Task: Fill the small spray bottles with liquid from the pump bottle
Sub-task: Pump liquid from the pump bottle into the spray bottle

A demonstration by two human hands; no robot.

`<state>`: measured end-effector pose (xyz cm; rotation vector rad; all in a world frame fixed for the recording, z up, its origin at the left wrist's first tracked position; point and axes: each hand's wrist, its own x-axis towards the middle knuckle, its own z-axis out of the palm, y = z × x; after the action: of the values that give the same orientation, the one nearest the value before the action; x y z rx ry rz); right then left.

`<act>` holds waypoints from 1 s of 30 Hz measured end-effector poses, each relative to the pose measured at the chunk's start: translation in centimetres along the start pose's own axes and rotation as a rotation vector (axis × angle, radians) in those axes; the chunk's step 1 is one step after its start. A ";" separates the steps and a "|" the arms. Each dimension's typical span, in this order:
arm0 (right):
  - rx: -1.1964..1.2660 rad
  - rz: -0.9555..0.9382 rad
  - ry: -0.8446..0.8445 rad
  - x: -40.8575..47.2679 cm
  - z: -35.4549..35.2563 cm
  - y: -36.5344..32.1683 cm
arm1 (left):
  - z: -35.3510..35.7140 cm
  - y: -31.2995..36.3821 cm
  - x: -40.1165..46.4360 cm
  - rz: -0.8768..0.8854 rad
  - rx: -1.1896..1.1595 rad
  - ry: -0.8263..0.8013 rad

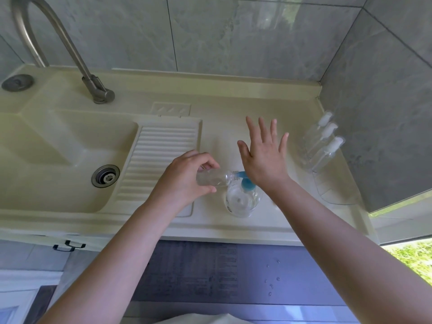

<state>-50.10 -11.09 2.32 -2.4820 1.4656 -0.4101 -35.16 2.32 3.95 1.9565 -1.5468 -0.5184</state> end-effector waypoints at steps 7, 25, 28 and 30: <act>0.155 0.092 -0.186 -0.9 0.9 -0.3 | 0.1 -0.1 0.1 -0.014 0.006 -0.003; 0.192 -0.002 -0.196 0.0 0.9 0.3 | 0.2 -0.1 0.3 0.006 0.001 0.000; 0.152 -0.036 -0.137 0.2 0.5 0.4 | 0.2 -0.2 0.2 0.012 0.009 -0.005; 0.136 -0.071 -0.089 0.5 0.0 0.2 | 0.2 -0.1 0.1 0.018 0.008 -0.003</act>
<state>-50.02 -11.65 2.31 -2.4172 1.2744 -0.3933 -35.17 2.15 3.76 1.9470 -1.5690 -0.5089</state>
